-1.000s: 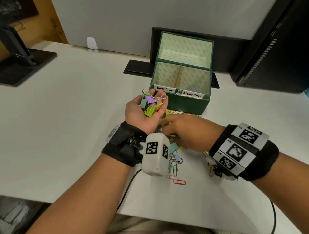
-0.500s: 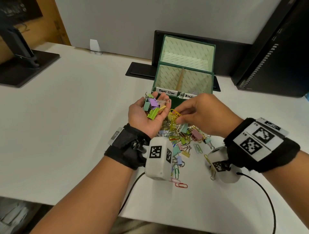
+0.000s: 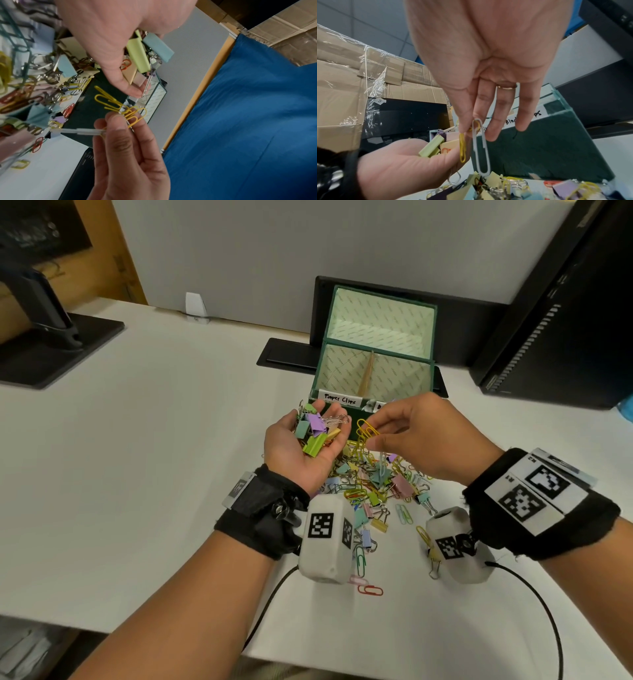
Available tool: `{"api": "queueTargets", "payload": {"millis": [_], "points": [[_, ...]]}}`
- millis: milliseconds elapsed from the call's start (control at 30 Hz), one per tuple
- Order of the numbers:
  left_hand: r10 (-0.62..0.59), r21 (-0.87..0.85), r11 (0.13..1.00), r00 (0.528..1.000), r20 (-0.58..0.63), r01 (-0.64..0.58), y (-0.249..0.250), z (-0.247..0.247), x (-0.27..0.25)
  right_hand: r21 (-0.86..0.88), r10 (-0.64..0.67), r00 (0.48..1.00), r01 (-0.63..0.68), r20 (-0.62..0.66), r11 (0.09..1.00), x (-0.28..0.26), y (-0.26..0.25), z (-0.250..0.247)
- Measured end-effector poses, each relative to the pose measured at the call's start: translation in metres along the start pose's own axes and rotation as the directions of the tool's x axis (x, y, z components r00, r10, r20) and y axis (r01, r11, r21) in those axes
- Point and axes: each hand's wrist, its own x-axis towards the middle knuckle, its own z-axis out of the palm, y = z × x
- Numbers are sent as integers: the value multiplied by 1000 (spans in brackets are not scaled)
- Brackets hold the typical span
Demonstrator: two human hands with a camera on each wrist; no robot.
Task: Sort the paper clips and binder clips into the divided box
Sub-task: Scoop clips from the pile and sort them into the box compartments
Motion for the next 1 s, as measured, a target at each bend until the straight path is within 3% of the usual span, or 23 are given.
{"api": "queueTargets", "payload": {"millis": [200, 400, 700, 833, 1000], "points": [[3, 6, 1000, 1000, -3, -3, 0, -1, 0, -26, -14, 1000, 14, 9, 1000, 0, -7, -5], [-5, 17, 1000, 1000, 12, 5, 1, -1, 0, 111, 2, 1000, 0, -16, 994, 4, -12, -16], [-24, 21, 999, 1000, -10, 24, 0, 0, 1, 214, -39, 945, 114, -326, 970, 46, -34, -37], [-10, 23, 1000, 1000, -24, 11, -1, 0, 2, 108, -51, 919, 101, -391, 989, 68, -42, -28], [-17, 26, 999, 999, -40, 18, -1, 0, 1, -202, -72, 983, 37, -168, 979, 72, -39, -16]]}}
